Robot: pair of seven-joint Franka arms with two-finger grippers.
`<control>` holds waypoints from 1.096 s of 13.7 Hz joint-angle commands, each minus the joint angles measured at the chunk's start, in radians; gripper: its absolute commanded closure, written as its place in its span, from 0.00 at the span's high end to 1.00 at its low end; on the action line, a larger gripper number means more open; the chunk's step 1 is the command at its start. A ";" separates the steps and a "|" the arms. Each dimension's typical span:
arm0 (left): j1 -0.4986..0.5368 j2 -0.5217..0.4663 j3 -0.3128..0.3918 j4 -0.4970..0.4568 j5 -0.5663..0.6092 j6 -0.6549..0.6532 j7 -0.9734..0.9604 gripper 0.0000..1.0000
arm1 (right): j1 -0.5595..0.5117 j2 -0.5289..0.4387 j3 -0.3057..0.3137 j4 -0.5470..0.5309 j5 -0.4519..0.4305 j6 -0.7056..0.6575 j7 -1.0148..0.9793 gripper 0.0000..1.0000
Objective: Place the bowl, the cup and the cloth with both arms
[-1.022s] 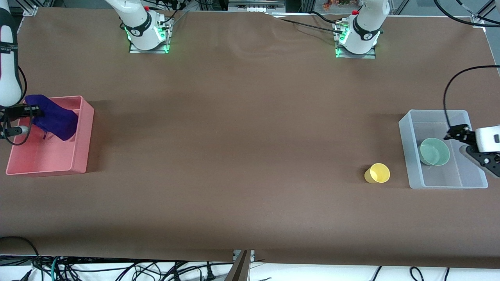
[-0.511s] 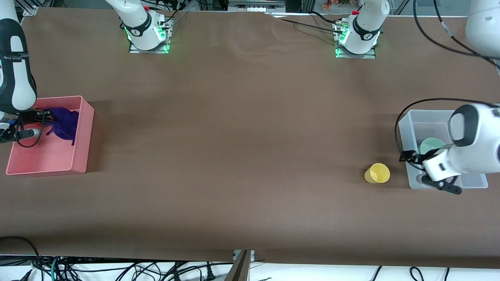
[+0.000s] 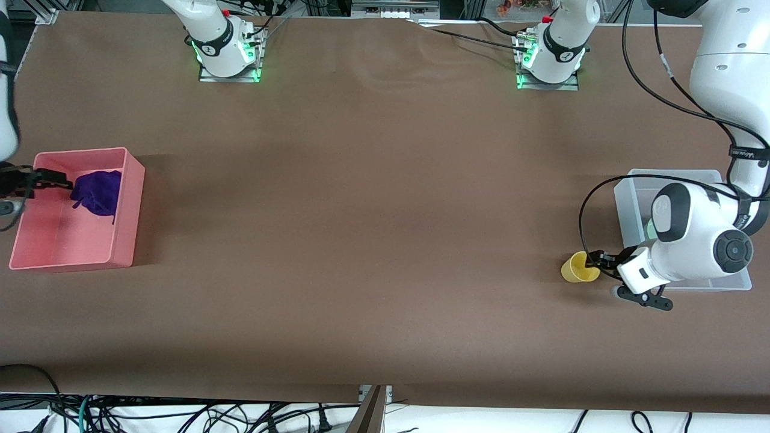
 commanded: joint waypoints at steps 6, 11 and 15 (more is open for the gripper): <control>0.003 0.006 0.001 0.016 -0.020 -0.019 -0.002 0.00 | 0.017 -0.132 0.312 0.151 -0.064 -0.219 0.193 1.00; 0.010 -0.193 0.009 0.048 -0.003 -0.367 0.036 0.00 | 0.094 -0.148 0.347 0.215 -0.055 -0.326 0.555 1.00; 0.119 -0.281 0.030 0.010 0.138 -0.467 0.310 0.00 | 0.083 -0.204 0.350 0.220 -0.065 -0.283 0.562 1.00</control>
